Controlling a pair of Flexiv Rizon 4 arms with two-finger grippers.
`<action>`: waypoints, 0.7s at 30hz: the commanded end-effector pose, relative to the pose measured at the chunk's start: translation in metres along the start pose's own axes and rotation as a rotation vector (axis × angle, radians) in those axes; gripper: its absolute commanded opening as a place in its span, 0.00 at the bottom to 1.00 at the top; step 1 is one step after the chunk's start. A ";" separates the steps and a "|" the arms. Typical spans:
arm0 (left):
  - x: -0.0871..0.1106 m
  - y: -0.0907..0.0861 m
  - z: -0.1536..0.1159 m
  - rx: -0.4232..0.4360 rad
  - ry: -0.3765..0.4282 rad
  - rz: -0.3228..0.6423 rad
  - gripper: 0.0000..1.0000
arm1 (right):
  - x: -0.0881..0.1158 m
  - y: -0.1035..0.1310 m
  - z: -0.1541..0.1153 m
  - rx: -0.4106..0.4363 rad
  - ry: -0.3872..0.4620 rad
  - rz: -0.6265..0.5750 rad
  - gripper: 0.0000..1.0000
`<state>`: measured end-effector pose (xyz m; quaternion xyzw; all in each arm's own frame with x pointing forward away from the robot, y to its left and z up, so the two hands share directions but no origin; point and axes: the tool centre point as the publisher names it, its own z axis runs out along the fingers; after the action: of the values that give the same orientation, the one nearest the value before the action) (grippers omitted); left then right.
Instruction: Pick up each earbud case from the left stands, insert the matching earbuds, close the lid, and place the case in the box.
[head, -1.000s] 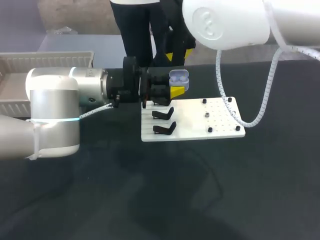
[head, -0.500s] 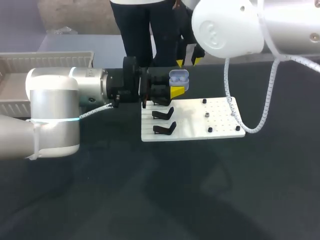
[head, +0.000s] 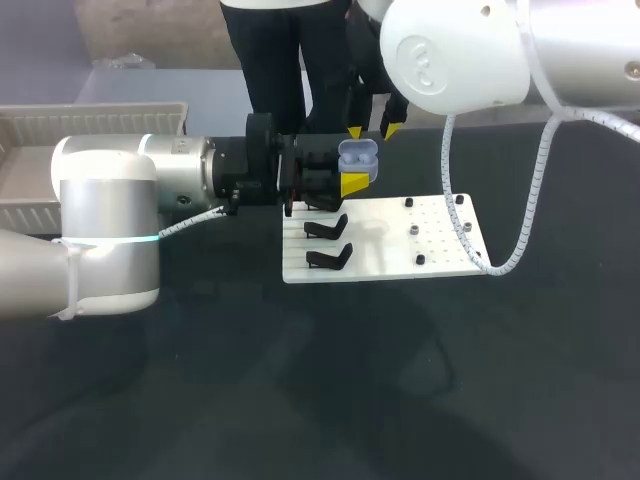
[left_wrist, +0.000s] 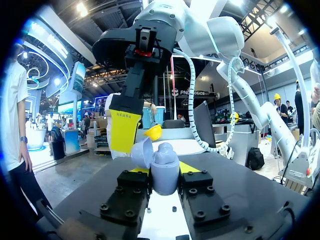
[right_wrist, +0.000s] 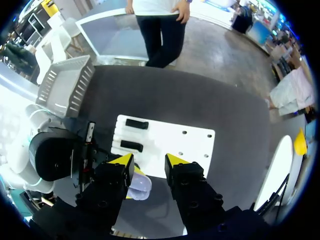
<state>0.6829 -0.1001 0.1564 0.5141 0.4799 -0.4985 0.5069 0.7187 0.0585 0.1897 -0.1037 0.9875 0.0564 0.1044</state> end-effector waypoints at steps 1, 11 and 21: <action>0.001 -0.001 0.000 -0.004 -0.004 0.004 0.00 | 0.013 -0.001 -0.003 -0.008 -0.022 0.004 0.39; 0.001 -0.001 0.000 -0.004 -0.004 0.004 0.00 | 0.017 0.002 -0.007 -0.028 -0.036 0.025 0.43; -0.008 0.007 -0.012 -0.027 -0.013 0.026 0.00 | 0.038 -0.019 -0.062 -0.128 -0.224 0.099 1.00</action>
<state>0.6864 -0.0982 0.1584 0.5131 0.4784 -0.4955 0.5122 0.7060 0.0476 0.2341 -0.0582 0.9796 0.1162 0.1530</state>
